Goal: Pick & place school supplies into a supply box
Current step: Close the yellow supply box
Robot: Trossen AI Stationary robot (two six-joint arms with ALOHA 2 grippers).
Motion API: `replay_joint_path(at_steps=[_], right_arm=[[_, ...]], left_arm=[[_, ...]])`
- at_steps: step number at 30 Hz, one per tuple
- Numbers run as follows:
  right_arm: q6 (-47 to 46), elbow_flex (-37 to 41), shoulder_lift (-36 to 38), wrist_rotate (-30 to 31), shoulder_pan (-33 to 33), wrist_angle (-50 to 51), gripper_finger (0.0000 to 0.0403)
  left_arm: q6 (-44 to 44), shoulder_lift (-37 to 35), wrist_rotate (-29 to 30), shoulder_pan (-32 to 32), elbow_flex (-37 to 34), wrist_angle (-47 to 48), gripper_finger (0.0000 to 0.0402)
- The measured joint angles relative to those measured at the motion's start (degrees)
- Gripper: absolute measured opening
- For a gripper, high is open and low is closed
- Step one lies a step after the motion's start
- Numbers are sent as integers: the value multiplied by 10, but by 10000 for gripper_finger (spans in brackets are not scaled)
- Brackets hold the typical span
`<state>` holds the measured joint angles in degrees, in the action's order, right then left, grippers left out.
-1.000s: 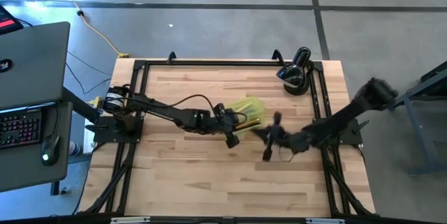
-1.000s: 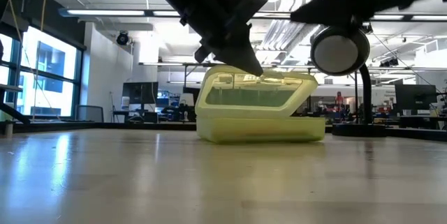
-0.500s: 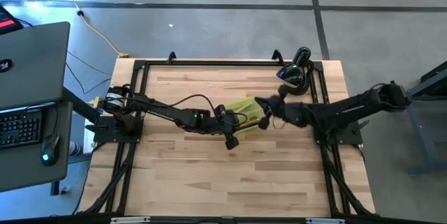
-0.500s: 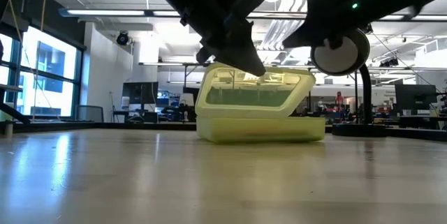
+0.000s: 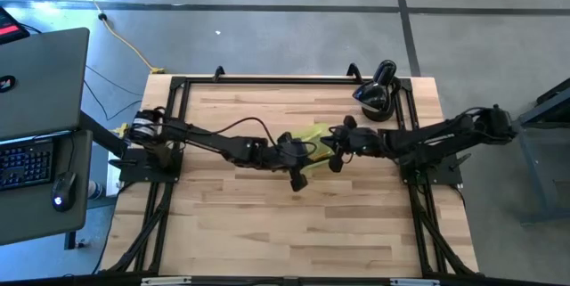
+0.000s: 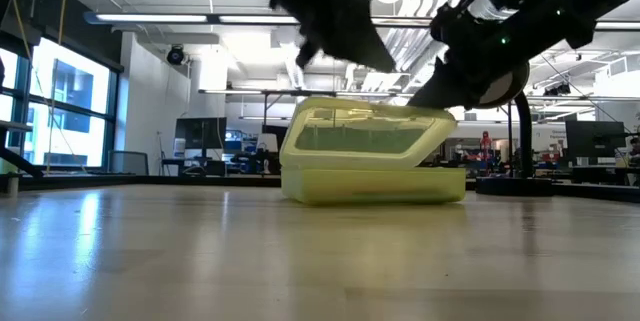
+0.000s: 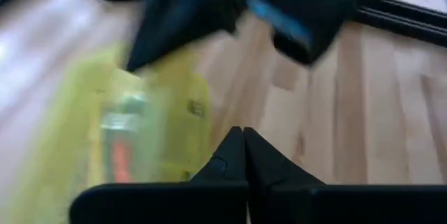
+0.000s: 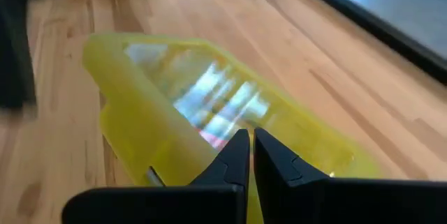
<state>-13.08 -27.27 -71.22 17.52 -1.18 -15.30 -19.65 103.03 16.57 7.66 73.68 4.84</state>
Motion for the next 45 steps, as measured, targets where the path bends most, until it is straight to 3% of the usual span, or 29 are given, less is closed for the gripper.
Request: replay_joint_path(at_steps=[4, 8, 11, 18, 24, 29, 34, 39, 45], right_arm=[[-11, 0, -22, -11, 4, 1, 0], [-18, 0, -42, -32, 16, 2, 0], [-29, 0, -58, -37, 29, 3, 0], [-52, -2, -114, -23, 57, -7, 0], [-75, -3, -154, -7, 70, -44, 0], [-79, -2, -162, -4, 85, -73, 0], [-87, -2, -162, 21, 93, -69, 0], [-87, -1, -162, 20, 92, -72, 0], [-73, 1, -163, 18, 91, -90, 0]], left_arm=[[1, -27, 59, 0, 44, 66, 10], [-1, -46, 128, 0, 90, 147, 30], [-1, -47, 148, 0, 111, 186, 39], [-33, -46, 128, 0, 91, 194, 10], [-84, -42, 125, 0, 53, 193, 33], [-123, -26, 122, 0, 22, 191, 43], [-144, -3, 72, 0, -6, 174, 12], [-173, 27, 23, 0, -10, 172, 25], [-194, 69, 29, 4, -7, 168, 32]])
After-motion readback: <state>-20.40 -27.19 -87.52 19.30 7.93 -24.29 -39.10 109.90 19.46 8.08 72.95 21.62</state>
